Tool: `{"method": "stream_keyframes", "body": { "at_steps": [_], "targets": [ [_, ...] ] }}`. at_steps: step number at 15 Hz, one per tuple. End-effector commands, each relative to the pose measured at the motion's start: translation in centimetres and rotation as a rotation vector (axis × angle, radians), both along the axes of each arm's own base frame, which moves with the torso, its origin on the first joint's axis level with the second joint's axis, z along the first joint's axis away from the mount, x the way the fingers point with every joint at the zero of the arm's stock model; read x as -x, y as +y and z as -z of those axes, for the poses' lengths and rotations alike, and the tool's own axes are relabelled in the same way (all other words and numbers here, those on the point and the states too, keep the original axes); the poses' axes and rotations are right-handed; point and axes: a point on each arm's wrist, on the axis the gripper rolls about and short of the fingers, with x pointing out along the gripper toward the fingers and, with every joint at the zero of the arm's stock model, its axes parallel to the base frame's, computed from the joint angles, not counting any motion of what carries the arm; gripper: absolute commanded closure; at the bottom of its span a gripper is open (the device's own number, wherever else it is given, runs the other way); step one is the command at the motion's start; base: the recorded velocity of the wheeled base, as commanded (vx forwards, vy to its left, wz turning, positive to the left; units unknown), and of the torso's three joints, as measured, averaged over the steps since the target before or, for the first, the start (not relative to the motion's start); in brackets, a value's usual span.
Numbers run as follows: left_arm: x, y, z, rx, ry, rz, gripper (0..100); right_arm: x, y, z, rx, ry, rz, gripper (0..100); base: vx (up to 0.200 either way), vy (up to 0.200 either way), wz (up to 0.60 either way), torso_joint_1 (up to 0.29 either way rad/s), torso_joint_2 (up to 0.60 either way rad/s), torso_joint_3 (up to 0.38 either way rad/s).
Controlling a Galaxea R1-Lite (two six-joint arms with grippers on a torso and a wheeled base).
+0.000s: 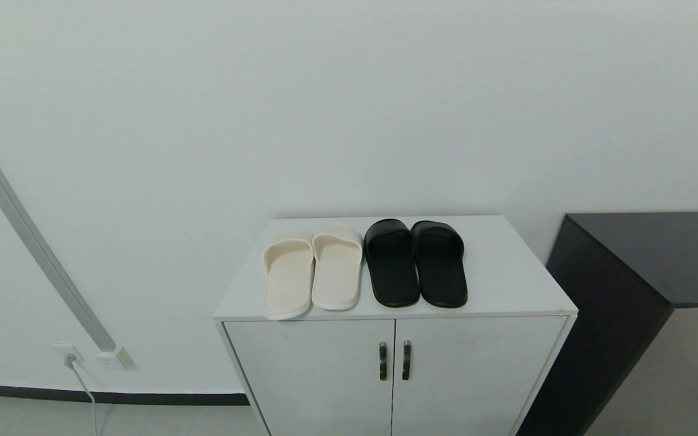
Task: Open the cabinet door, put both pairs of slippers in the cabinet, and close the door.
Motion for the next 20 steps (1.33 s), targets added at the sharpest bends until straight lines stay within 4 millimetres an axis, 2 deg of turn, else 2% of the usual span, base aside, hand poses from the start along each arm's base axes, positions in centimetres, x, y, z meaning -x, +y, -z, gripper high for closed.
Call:
{"method": "stream_keyframes", "body": {
  "at_steps": [1,2,3,7,12,15,20],
  "targets": [
    [0.0,0.0,0.0,0.000,0.001,0.000,100,-3.2,0.3,-1.3,0.014,0.187,-0.097,0,0.000,0.000,0.00,0.000,0.00,0.000],
    [0.0,0.0,0.0,0.000,0.001,0.000,100,-4.0,0.4,-1.7,0.014,0.191,-0.105,0,0.000,0.000,0.00,0.000,0.00,0.000],
    [0.0,0.0,0.0,-0.001,0.001,0.001,100,-6.1,0.6,-2.5,0.033,0.210,-0.136,0,0.000,0.000,0.00,0.000,0.00,0.000],
    [0.0,0.0,0.0,-0.001,0.001,0.001,100,-11.6,2.6,-4.1,0.090,0.250,-0.235,0,0.000,0.000,0.00,0.000,0.00,0.000],
    [0.0,0.0,0.0,0.000,0.003,0.003,100,-16.4,8.4,-7.1,0.031,0.246,-0.293,0,0.000,0.000,0.00,0.000,0.00,0.000],
    [0.0,0.0,0.0,0.000,0.003,0.003,100,-18.7,11.5,-7.6,-0.012,0.280,-0.334,0,0.000,0.000,0.00,0.000,0.00,0.000],
    [0.0,0.0,0.0,0.000,0.001,0.003,100,-21.9,17.4,-8.2,-0.036,0.286,-0.306,0,0.000,0.000,0.00,0.000,0.00,0.000]
  ]
}}
